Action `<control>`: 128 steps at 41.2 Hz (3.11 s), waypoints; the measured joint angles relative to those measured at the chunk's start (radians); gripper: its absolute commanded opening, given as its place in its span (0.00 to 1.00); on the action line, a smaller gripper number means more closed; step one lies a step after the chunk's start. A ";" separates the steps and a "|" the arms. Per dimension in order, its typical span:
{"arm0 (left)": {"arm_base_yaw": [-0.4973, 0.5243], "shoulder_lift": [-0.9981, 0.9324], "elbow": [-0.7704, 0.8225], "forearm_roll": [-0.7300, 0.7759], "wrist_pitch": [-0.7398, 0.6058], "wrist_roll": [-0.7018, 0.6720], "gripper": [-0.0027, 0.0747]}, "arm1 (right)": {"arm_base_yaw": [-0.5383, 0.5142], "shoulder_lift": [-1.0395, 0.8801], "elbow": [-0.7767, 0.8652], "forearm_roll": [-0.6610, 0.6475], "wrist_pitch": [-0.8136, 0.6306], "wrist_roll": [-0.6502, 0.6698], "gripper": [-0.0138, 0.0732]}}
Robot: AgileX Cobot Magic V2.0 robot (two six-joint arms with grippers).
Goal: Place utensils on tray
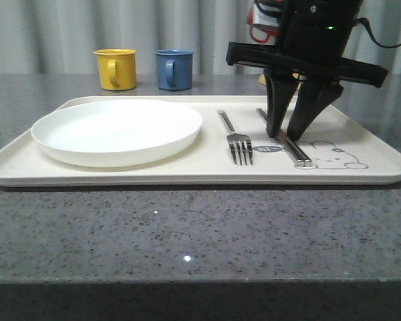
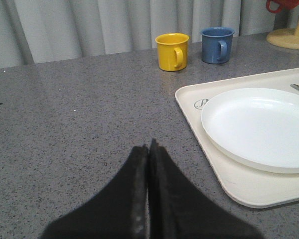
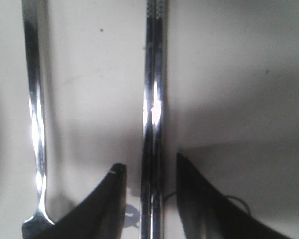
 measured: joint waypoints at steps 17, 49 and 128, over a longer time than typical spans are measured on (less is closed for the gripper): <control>0.000 0.000 0.000 0.000 0.000 0.000 0.01 | -0.060 -0.086 -0.147 -0.215 0.170 -0.034 0.60; 0.000 0.000 0.000 0.000 0.000 0.000 0.01 | -0.565 -0.041 -0.127 -0.160 0.184 -0.334 0.60; 0.000 0.000 0.000 0.000 0.000 0.000 0.01 | -0.169 -0.070 -0.127 -0.027 0.189 -0.188 0.18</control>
